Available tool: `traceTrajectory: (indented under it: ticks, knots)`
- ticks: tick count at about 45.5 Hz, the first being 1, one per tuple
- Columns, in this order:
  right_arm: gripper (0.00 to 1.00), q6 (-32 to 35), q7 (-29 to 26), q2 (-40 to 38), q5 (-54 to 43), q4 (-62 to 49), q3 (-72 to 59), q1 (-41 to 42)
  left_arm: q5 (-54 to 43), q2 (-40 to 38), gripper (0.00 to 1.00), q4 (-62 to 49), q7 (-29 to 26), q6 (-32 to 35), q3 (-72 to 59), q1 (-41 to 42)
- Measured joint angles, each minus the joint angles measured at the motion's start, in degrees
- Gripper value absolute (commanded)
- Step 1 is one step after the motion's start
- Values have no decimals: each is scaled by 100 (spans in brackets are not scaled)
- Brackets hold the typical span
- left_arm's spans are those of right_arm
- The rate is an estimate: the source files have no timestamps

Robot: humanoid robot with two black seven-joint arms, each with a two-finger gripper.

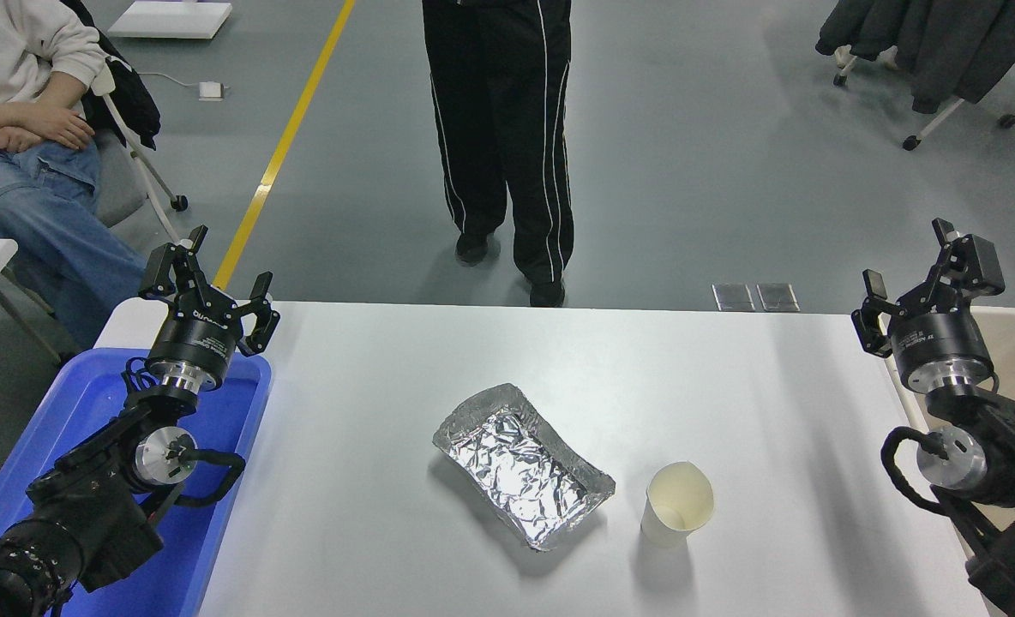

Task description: Dispose of the paper cup in the dustbin

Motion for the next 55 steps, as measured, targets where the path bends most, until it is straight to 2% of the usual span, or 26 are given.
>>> traceTrajectory:
  ticks: [32,46,55]
  knots:
    - [99,-8,-1,-143,-27,30,-87,14,0,0,100,-1,1,0,1,0]
    - [99,-61,-27,-982,-86,53,-1151,260,0,0,100,-1,1,0,1,0]
    - [99,-79,-37,-1838,-132,247,-2638,800,0,0,100,-3,1,0,1,0]
